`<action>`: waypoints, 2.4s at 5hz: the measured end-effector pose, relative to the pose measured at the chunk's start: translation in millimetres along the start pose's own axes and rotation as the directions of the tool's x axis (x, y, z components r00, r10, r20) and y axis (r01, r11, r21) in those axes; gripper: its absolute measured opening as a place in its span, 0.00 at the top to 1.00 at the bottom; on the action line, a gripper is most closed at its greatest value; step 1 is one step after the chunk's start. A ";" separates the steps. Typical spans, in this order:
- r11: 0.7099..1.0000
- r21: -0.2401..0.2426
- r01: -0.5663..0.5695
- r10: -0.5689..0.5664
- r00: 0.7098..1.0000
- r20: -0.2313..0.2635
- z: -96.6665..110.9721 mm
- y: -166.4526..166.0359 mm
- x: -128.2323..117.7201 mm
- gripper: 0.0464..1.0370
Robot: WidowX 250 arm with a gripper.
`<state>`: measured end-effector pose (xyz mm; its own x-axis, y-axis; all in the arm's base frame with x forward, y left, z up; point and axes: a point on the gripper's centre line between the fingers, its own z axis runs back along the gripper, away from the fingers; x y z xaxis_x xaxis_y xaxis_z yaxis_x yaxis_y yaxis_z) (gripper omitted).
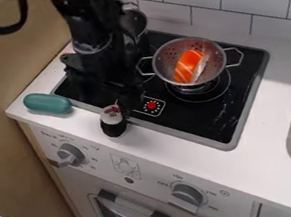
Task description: Put the sushi to the left silver pot
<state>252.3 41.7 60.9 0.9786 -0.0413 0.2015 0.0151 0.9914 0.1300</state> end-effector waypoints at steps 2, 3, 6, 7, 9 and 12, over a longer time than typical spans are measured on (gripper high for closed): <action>0.999 0.040 0.004 -0.006 0.999 0.042 -8.3 1.5 -1.7 0.04; 0.998 0.063 -0.014 0.012 0.999 0.039 -12.8 0.5 -8.5 0.04; 0.992 0.111 -0.062 0.055 0.996 0.071 -25.6 -7.4 -19.4 0.04; 0.988 0.137 -0.069 0.057 0.995 0.087 -29.0 -11.5 -19.8 0.07; 0.986 0.135 -0.094 0.085 0.994 0.075 -29.8 -13.6 -17.1 0.57; 0.997 0.011 -0.077 0.078 0.995 -0.069 33.5 -0.3 24.9 0.65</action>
<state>269.8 36.2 98.4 0.9886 0.0448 0.1439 -0.0630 0.9902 0.1248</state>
